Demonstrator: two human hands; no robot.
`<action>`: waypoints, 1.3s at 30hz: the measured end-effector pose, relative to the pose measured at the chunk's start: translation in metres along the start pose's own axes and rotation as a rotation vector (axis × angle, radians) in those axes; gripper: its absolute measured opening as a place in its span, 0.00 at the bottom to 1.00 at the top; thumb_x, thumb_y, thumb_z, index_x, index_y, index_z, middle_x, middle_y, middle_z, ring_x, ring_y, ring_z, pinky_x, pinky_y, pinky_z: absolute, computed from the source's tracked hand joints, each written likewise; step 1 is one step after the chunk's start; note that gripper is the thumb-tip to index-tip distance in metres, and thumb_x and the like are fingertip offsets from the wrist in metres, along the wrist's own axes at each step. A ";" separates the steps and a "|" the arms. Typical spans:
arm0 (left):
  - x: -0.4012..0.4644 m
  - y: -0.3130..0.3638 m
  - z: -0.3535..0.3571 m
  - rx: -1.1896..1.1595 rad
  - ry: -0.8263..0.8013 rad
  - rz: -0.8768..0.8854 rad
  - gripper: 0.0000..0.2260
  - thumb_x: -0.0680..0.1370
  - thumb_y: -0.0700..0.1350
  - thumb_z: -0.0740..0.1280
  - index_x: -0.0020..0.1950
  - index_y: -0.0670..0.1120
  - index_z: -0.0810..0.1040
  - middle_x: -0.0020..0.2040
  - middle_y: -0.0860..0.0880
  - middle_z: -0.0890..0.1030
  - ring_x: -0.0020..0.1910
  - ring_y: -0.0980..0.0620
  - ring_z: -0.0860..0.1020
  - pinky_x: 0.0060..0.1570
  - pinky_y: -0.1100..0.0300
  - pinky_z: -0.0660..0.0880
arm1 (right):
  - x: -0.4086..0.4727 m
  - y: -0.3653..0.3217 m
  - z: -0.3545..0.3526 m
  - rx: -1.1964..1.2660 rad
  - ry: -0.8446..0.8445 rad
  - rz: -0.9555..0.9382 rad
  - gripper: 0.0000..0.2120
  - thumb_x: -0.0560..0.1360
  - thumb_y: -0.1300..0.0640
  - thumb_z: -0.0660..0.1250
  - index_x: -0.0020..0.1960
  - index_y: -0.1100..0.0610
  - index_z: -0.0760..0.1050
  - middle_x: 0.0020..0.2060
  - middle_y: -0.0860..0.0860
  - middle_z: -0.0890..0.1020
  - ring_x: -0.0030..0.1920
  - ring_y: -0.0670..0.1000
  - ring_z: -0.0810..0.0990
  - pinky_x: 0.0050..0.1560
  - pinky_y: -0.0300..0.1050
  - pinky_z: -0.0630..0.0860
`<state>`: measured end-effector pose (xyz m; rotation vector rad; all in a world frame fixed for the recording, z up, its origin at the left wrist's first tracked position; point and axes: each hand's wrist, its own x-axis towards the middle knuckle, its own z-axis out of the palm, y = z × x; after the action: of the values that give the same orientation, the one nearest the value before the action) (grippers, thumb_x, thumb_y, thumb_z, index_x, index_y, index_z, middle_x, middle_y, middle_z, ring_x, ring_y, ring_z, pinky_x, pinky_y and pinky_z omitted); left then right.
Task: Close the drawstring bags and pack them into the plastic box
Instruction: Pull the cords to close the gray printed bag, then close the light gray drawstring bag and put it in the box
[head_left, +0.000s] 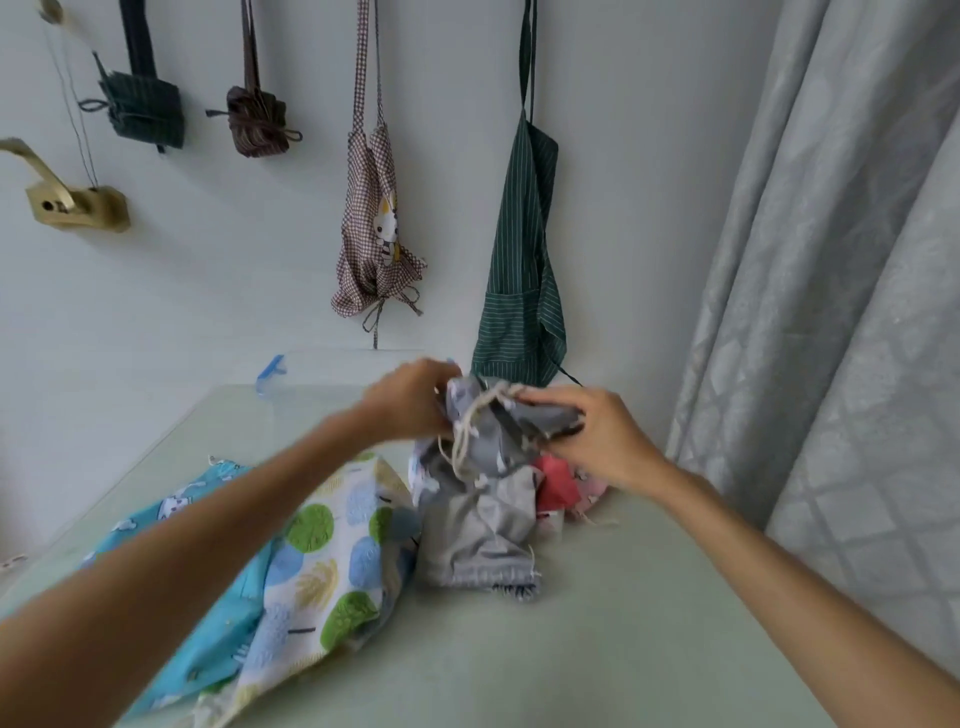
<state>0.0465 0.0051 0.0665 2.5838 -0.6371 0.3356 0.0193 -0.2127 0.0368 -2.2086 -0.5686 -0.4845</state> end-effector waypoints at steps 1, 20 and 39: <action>0.015 -0.007 -0.018 0.000 0.032 -0.013 0.07 0.71 0.40 0.70 0.48 0.43 0.78 0.41 0.49 0.77 0.45 0.47 0.77 0.43 0.60 0.67 | 0.022 -0.006 -0.001 0.022 0.024 -0.016 0.29 0.64 0.71 0.75 0.61 0.51 0.76 0.49 0.43 0.80 0.49 0.39 0.79 0.51 0.31 0.76; 0.113 -0.174 0.019 0.096 -0.303 -0.271 0.16 0.82 0.51 0.56 0.67 0.50 0.73 0.67 0.47 0.74 0.63 0.46 0.73 0.62 0.53 0.67 | 0.186 0.057 0.145 -0.567 -0.459 0.142 0.20 0.79 0.54 0.46 0.42 0.57 0.75 0.40 0.52 0.79 0.53 0.54 0.74 0.72 0.54 0.50; -0.082 -0.086 0.032 0.267 -0.466 -0.220 0.43 0.66 0.70 0.65 0.76 0.60 0.51 0.77 0.56 0.56 0.73 0.50 0.63 0.70 0.49 0.63 | -0.022 0.066 0.089 -0.391 -0.444 0.316 0.19 0.75 0.49 0.66 0.66 0.49 0.73 0.66 0.49 0.73 0.68 0.52 0.70 0.66 0.48 0.68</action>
<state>0.0219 0.0884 -0.0200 2.9812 -0.4742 -0.2832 0.0508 -0.1876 -0.0689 -2.7441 -0.3543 0.0772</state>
